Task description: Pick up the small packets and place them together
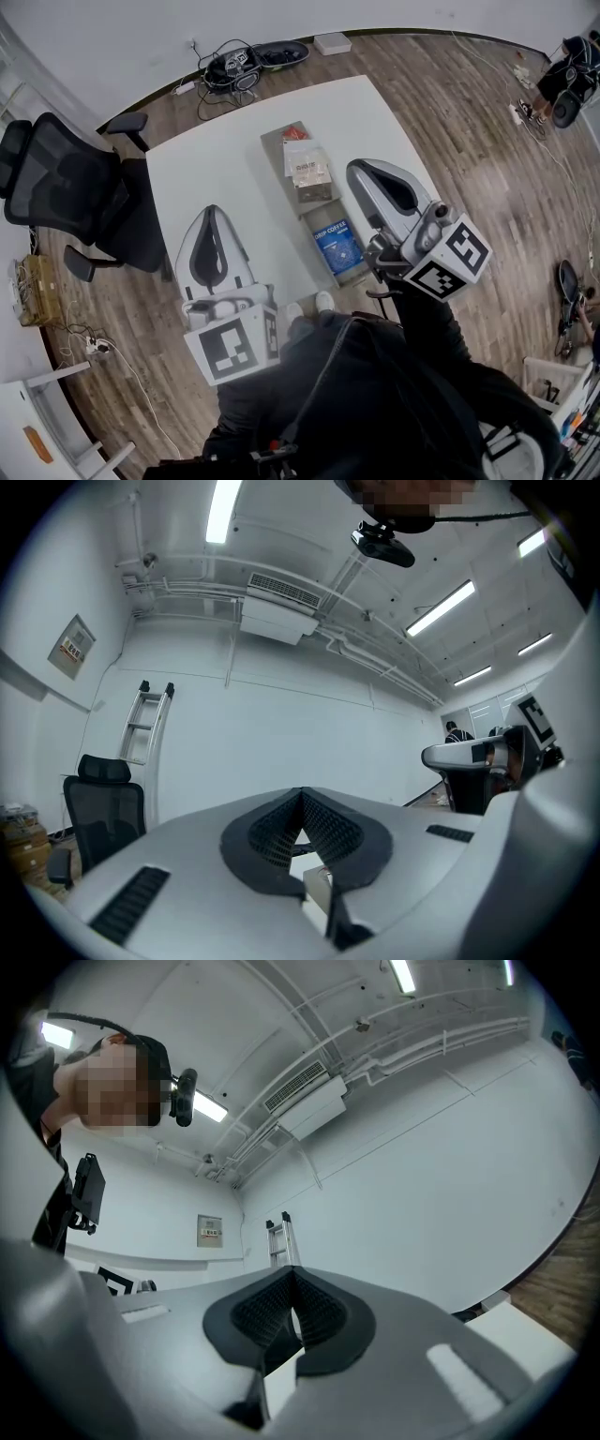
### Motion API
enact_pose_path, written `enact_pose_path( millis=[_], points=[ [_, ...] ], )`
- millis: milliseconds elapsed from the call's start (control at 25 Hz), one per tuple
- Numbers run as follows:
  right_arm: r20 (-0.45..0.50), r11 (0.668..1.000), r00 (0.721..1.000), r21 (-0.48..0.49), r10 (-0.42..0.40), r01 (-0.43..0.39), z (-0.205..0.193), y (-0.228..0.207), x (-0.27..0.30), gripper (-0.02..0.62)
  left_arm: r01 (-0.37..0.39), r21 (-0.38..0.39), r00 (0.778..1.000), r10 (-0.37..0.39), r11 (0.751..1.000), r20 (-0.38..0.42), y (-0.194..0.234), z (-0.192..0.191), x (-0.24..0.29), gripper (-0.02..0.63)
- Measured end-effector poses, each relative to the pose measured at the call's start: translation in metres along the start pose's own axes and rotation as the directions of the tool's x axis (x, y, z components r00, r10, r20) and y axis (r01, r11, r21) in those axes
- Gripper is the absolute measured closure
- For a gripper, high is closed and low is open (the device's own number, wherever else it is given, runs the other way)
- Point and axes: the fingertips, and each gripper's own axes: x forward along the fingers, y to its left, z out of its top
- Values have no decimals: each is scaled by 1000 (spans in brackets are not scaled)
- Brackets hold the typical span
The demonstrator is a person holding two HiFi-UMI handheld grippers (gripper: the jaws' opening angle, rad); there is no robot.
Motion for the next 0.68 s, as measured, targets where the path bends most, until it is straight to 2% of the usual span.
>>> enact_pose_path(
  millis=[680],
  points=[
    [-7,999,999,-16,33,-33,-1,2,2,595,9,10,1000,-10,1000,7,-4,1,1,607]
  ],
)
